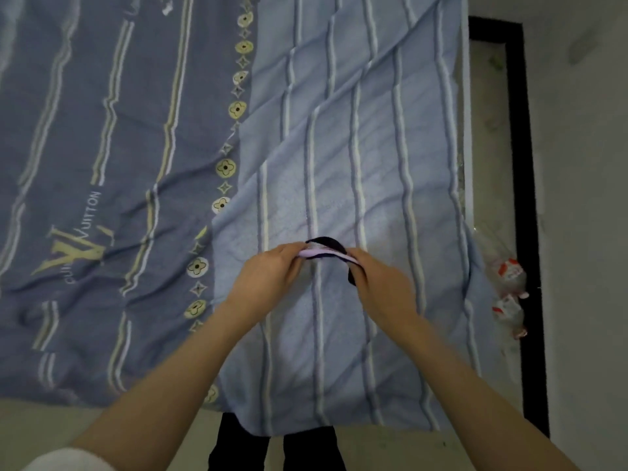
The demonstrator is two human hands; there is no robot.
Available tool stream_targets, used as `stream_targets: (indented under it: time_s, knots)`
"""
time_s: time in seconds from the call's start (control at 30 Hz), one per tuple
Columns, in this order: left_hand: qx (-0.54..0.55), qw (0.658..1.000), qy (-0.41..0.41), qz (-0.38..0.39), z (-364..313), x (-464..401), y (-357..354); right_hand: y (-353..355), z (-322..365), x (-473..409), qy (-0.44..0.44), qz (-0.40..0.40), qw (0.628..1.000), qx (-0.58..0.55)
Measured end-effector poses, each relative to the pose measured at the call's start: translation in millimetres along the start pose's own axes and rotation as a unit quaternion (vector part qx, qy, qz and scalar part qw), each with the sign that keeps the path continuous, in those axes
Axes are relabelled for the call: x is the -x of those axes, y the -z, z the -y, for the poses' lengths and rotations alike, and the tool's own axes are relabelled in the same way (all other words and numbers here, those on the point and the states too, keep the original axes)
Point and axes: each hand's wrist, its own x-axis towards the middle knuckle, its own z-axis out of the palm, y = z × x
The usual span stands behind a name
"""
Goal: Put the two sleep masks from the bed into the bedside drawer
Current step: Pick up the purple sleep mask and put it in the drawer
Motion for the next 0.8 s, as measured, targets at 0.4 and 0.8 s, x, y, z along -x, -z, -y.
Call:
stream_targets:
  time_s: [0.4,0.8]
  knots:
    - [0.257,0.912,0.278,-0.155,17,159,167,33,228,47,0.128,0.038,0.975,-0.179]
    - [0.656,0.607,0.283,-0.349,148,391,317,-90,504,160,0.486,0.182,0.854,0.049]
